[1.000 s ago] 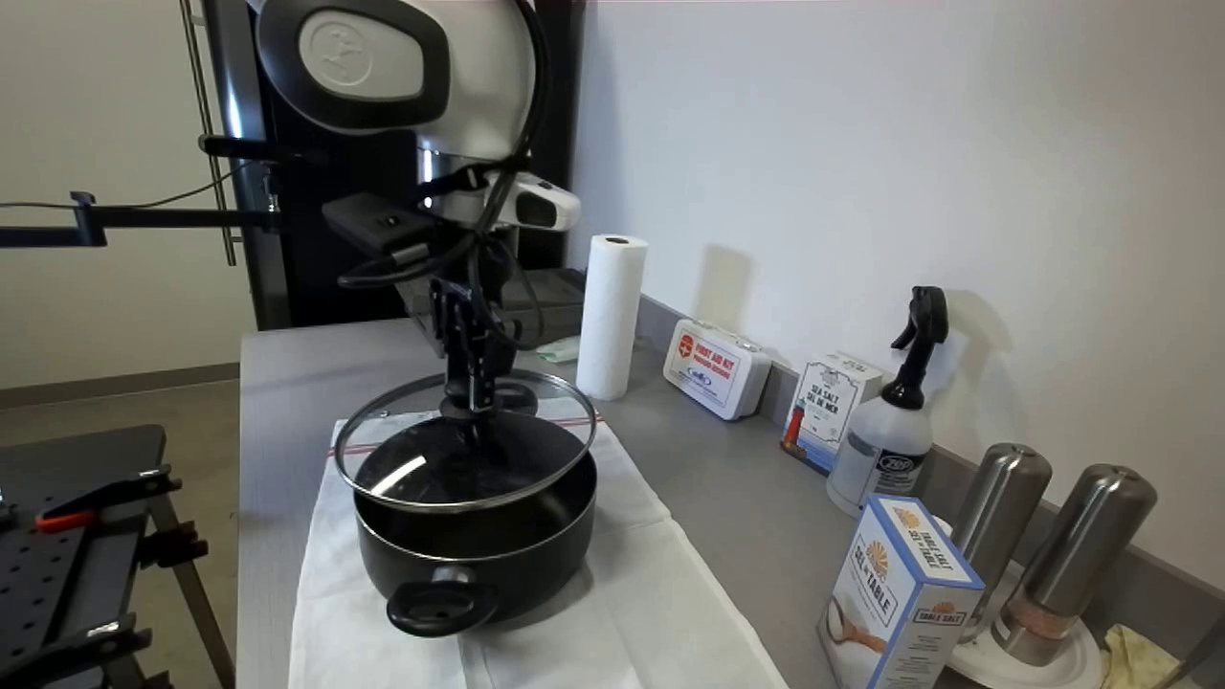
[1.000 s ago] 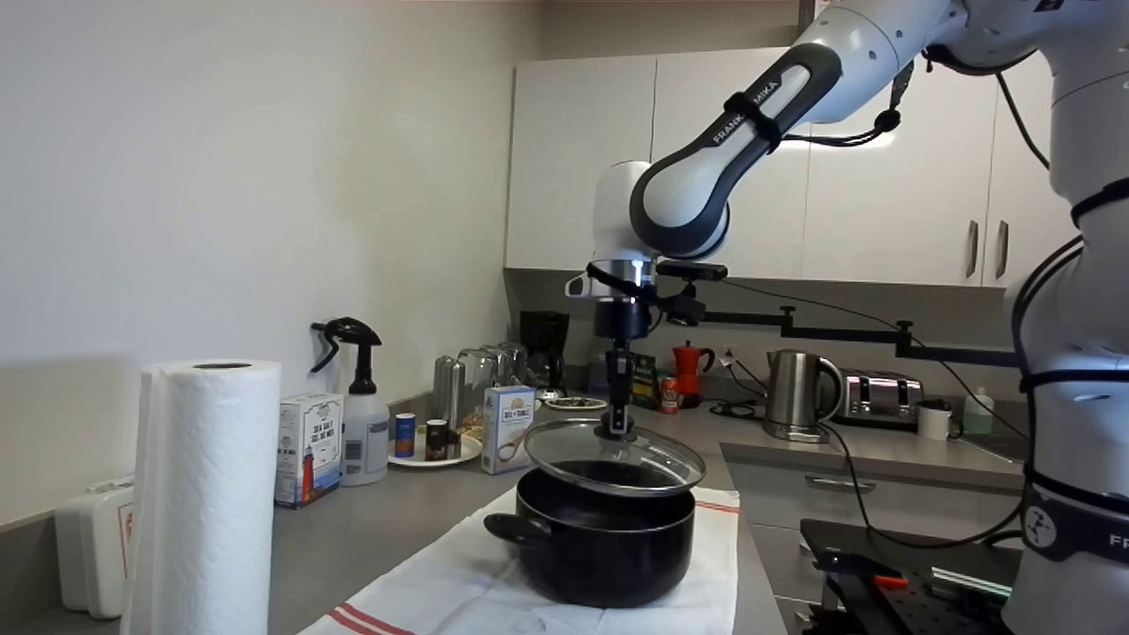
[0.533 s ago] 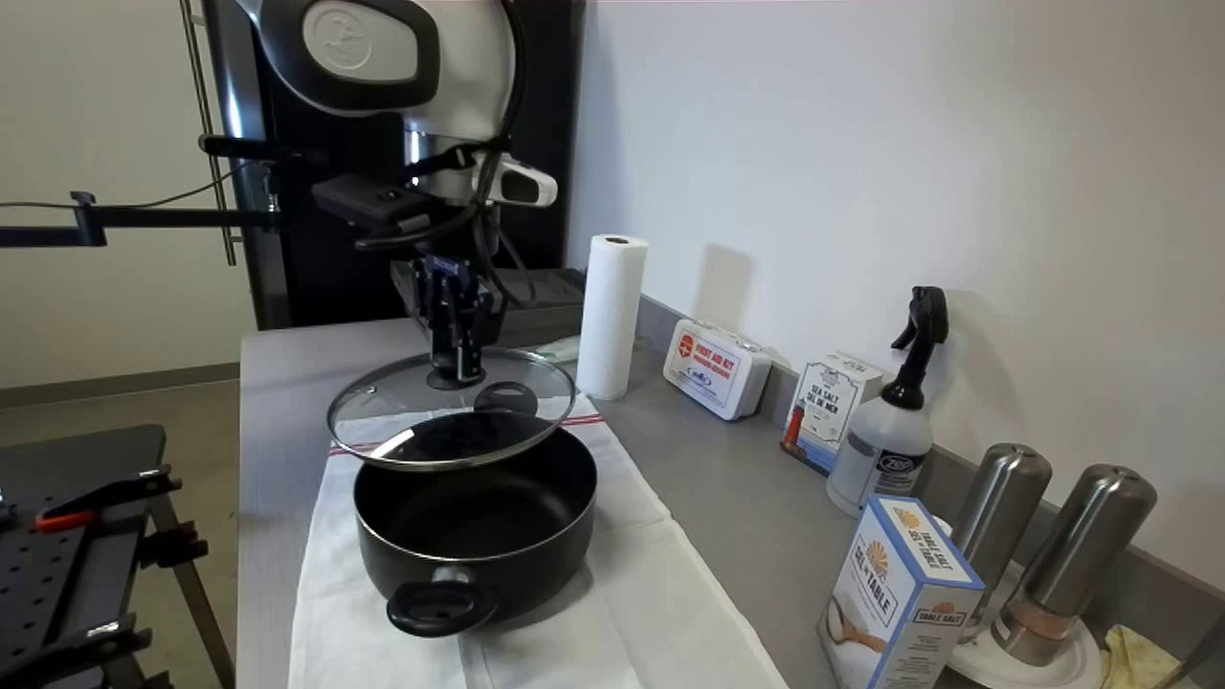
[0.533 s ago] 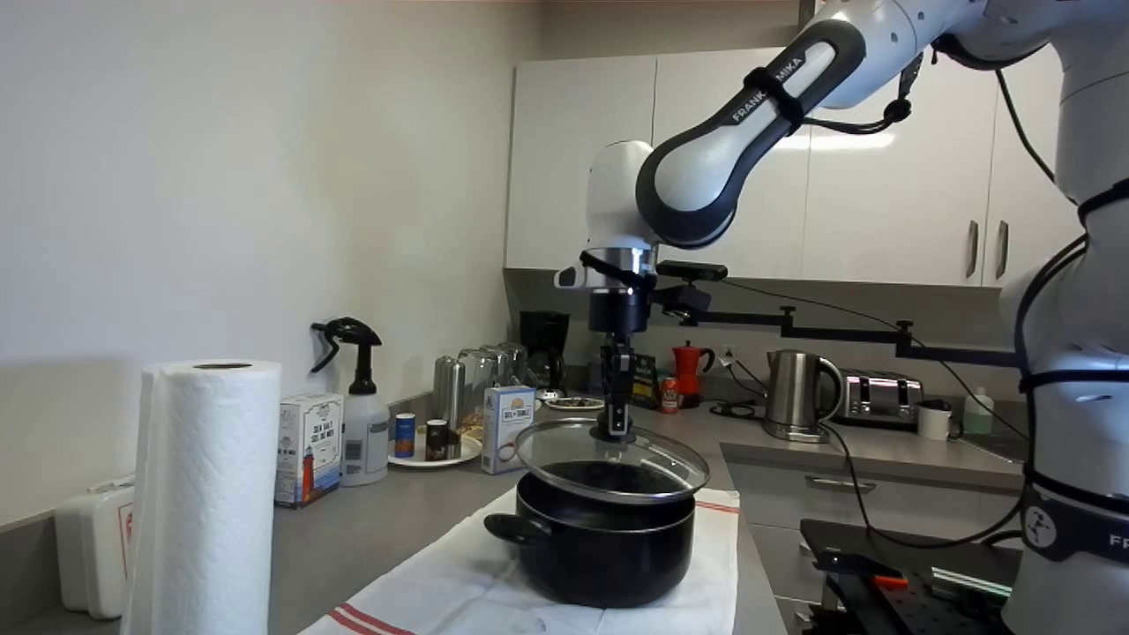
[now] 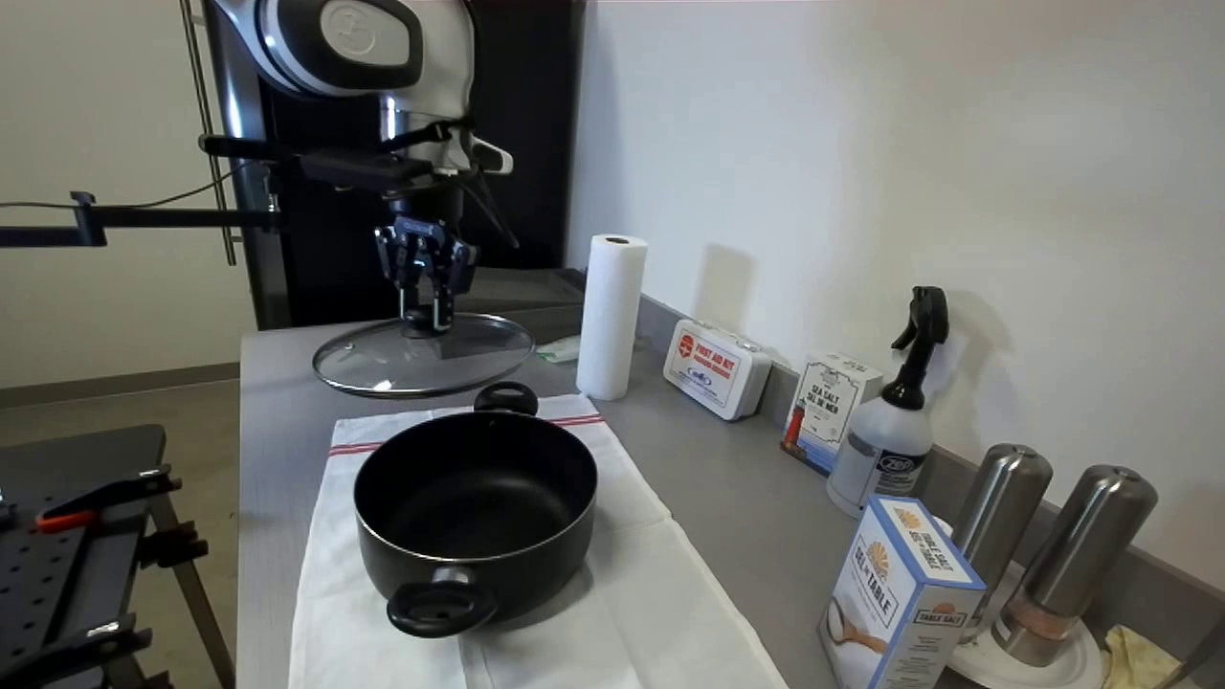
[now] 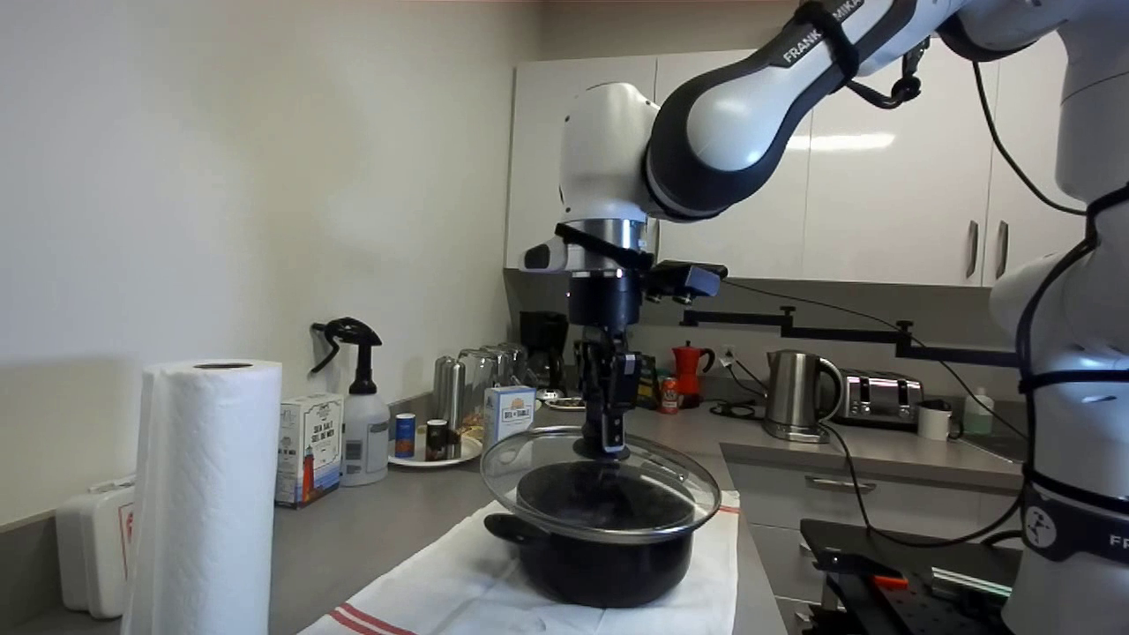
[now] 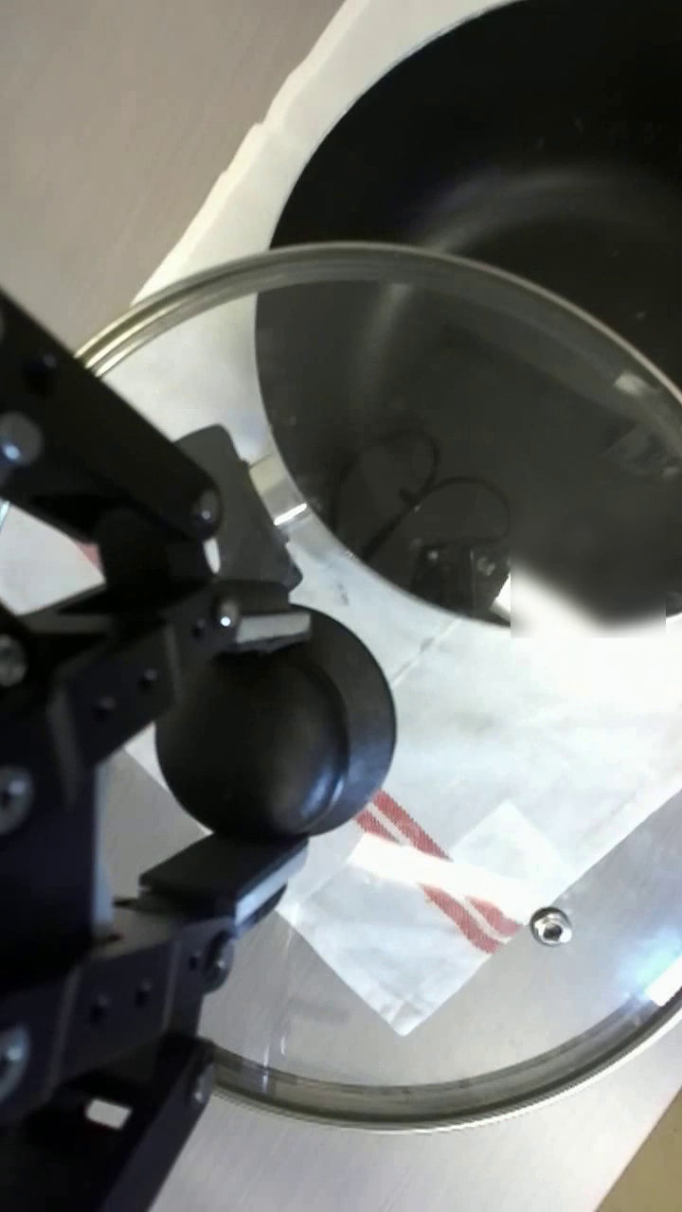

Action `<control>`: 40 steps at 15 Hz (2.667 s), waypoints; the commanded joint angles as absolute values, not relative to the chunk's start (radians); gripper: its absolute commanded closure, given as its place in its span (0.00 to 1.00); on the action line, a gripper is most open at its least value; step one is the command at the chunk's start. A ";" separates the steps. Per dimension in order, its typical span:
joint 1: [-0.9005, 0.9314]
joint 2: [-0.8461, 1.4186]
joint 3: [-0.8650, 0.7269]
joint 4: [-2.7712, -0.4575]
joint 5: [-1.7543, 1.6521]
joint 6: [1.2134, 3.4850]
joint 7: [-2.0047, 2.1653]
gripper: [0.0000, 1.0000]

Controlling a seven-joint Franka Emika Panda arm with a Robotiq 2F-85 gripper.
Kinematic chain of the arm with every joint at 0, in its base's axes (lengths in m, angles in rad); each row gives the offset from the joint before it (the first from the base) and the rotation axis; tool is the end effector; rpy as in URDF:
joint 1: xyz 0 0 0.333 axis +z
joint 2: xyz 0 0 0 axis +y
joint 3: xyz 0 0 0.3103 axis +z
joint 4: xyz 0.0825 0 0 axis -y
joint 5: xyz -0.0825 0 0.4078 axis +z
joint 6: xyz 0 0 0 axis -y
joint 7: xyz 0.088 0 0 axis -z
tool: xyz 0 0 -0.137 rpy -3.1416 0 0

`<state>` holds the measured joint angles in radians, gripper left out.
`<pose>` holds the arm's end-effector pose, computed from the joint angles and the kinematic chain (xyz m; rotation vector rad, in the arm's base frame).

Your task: Remove the glass lid from the black pot and put it on the table

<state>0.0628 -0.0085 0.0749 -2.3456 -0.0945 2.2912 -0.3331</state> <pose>0.5084 0.0661 0.2799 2.9659 0.8125 -0.0808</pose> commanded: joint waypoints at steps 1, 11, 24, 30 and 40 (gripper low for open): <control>0.110 0.027 0.117 -2.273 -0.112 2.238 -0.341 0.75; 0.169 0.135 0.188 -2.166 -0.127 2.213 -0.399 0.75; 0.142 0.264 0.199 -2.145 -0.092 2.314 -0.510 0.75; 0.119 0.331 0.211 -2.128 -0.077 2.360 -0.559 0.75; 0.078 0.415 0.227 -2.100 -0.070 2.373 -0.627 0.75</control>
